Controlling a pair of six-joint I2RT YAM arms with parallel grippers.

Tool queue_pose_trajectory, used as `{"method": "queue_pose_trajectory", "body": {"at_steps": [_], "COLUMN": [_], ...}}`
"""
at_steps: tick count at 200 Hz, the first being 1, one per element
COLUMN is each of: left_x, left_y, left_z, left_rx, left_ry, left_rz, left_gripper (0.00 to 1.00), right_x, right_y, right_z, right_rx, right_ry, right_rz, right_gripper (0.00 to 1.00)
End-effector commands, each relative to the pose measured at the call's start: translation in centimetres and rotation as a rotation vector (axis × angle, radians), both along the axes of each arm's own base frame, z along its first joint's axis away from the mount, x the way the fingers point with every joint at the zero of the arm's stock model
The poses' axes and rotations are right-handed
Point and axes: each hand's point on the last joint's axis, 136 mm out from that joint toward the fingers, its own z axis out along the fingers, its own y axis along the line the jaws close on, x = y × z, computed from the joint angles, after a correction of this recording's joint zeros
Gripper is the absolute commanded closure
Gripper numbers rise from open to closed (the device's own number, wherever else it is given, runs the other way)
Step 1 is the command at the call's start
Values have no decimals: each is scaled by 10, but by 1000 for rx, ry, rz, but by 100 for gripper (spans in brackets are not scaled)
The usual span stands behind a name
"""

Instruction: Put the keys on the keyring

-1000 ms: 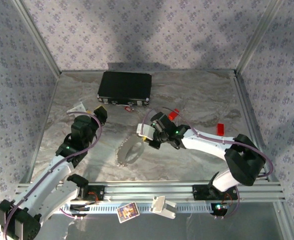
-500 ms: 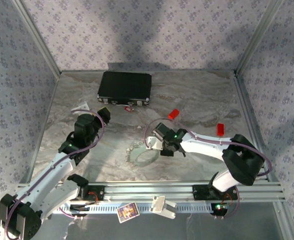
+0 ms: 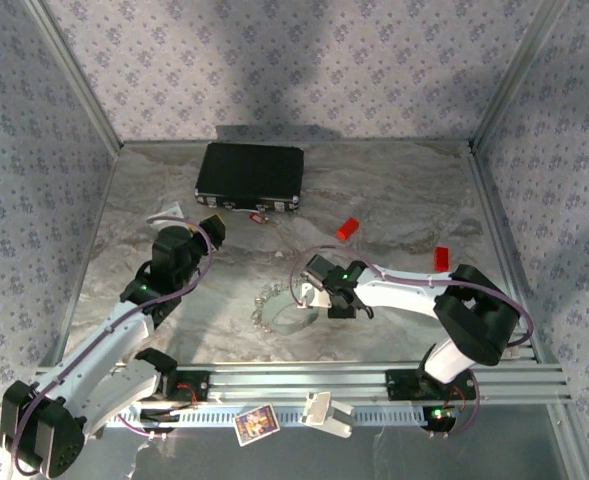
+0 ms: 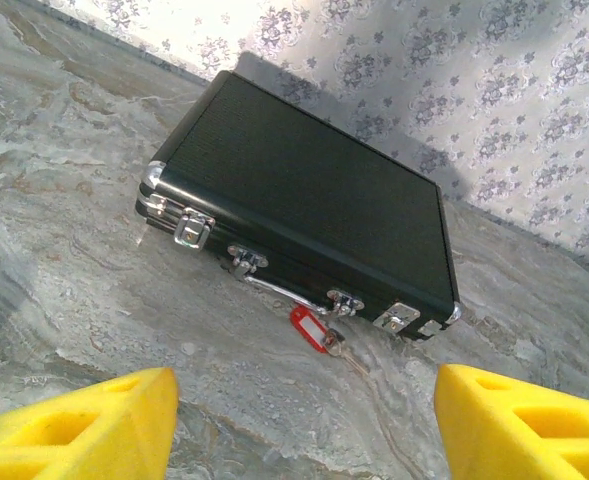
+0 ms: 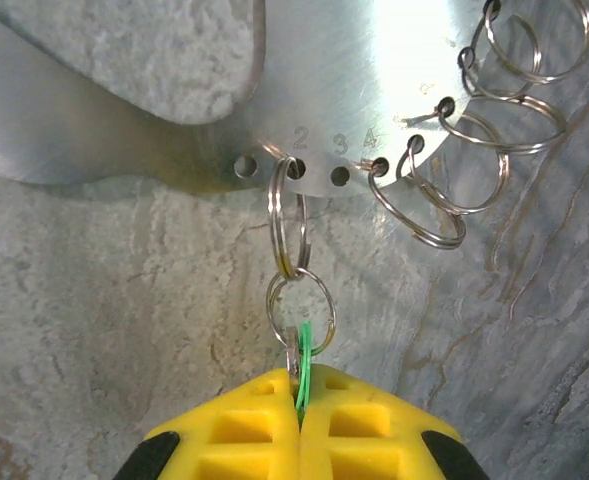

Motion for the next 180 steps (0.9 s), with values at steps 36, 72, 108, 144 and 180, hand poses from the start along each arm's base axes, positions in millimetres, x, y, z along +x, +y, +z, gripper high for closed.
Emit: {"method": "queue_pose_trajectory", "body": {"at_steps": [36, 72, 108, 144, 180], "left_x": [3, 5, 11, 16, 23], "left_y": [0, -13, -42, -65, -70], "left_z": [17, 16, 9, -2, -16], "left_rx": [11, 50, 101, 122, 101], "left_ry": [-38, -30, -8, 11, 52], "left_rz": [-8, -80, -196, -257, -241], "left_gripper": [32, 33, 33, 32, 32], "right_x": [-18, 2, 38, 46, 50], "right_y": [-15, 21, 32, -17, 0], "right_z": [1, 63, 110, 76, 57], "right_rx": [-13, 411, 871, 845, 862], "right_ry": [79, 73, 36, 64, 201], "right_rz": [-22, -171, -631, -1397, -1503], "right_gripper": [69, 67, 64, 64, 64]}}
